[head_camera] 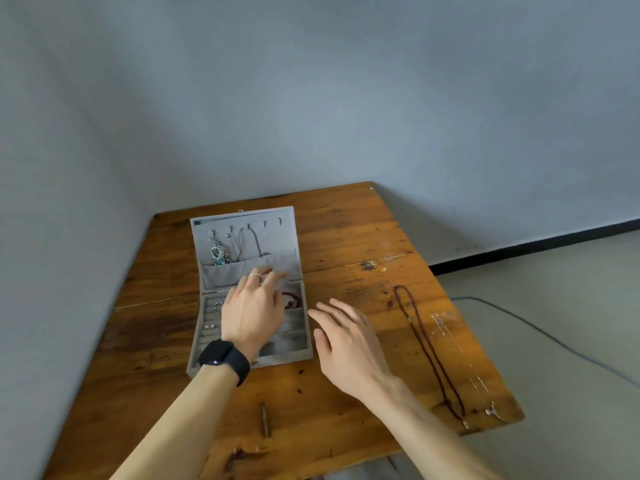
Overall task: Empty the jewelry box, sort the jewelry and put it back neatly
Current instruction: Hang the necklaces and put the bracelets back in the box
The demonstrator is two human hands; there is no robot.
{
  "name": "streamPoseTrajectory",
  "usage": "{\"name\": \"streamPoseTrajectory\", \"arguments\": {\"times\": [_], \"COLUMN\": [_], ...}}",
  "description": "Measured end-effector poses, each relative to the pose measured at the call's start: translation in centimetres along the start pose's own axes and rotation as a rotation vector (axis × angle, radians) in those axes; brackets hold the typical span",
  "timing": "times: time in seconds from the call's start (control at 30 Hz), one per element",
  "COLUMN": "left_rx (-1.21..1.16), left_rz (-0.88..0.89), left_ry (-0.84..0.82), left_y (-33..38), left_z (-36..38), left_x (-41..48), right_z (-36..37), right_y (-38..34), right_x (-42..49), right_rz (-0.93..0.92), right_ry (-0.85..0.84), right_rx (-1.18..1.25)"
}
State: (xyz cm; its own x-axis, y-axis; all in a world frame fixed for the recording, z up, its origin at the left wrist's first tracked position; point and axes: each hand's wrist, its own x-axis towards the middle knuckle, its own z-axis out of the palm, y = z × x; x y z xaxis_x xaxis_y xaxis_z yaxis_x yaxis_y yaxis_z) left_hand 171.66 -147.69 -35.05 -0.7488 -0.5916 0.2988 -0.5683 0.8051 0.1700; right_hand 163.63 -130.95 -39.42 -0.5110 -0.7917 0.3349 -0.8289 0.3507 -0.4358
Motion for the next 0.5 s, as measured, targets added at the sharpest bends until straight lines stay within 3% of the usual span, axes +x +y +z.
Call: {"name": "streamPoseTrajectory", "arguments": {"times": [0.27, 0.4, 0.5], "left_rx": [-0.182, -0.248, -0.225], "left_rz": [0.093, 0.15, 0.118], "left_ry": [-0.086, -0.088, -0.128], "left_y": [6.5, 9.1, 10.1], "left_z": [1.6, 2.6, 3.5], "left_x": [-11.2, -15.8, -18.0], "right_z": [-5.9, -6.8, -6.9], "right_y": [2.2, 4.2, 5.6], "right_x": [-14.7, -19.4, -20.5], "right_rz": [0.263, 0.48, 0.545], "right_ry": [0.252, 0.271, 0.245], "right_rx": [0.031, -0.072, -0.153]}}
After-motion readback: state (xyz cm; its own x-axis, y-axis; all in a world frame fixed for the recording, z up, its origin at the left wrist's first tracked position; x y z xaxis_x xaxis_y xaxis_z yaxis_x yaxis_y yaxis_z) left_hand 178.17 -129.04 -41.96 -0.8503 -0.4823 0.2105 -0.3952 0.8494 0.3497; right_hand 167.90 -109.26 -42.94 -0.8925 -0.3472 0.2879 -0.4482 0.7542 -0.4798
